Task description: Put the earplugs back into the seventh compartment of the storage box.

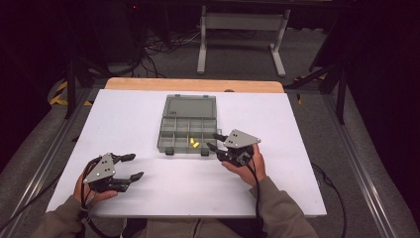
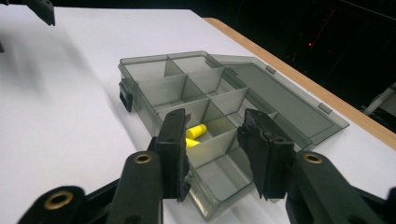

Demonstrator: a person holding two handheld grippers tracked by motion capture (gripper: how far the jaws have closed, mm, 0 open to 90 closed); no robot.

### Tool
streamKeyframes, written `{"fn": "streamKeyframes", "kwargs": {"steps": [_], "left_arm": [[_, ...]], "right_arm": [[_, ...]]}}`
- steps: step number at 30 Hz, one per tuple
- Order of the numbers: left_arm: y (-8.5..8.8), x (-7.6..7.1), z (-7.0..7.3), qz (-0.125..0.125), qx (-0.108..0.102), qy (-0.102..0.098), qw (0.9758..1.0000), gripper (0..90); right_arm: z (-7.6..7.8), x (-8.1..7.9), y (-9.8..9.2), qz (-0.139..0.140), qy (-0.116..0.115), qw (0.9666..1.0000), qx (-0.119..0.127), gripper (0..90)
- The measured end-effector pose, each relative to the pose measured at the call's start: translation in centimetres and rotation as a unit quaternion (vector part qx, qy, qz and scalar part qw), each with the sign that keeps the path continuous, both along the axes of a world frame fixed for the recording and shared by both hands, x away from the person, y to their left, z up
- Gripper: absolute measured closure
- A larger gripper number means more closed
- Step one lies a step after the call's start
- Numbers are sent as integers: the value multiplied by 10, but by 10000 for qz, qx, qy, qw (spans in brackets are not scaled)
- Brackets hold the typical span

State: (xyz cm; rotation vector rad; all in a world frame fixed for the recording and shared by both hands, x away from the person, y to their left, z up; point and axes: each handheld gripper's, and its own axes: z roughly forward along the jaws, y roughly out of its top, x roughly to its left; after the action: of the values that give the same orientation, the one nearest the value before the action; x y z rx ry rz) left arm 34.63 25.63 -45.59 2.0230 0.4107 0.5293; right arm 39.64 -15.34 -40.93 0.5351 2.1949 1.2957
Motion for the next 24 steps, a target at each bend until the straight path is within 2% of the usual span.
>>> {"fn": "streamKeyframes", "kwargs": {"steps": [9,17,19,20,24], "left_arm": [[2,2,1,-23,0,44,10000,542],[2,3,4,-40,23,43,10000,689],[1,4,4,-12,39,37,10000,697],[1,5,4,-1,36,49,10000,729],[3,6,5,20,56,59,10000,810]], "right_arm": [[0,-12,-9,117,76,9999,-56,711],[-5,-20,-12,269,119,9993,-247,826],[-5,-21,-12,286,131,9991,-266,837],[-7,-23,-13,322,154,9988,-333,868],[-11,-26,-16,367,247,9981,-437,900]]}}
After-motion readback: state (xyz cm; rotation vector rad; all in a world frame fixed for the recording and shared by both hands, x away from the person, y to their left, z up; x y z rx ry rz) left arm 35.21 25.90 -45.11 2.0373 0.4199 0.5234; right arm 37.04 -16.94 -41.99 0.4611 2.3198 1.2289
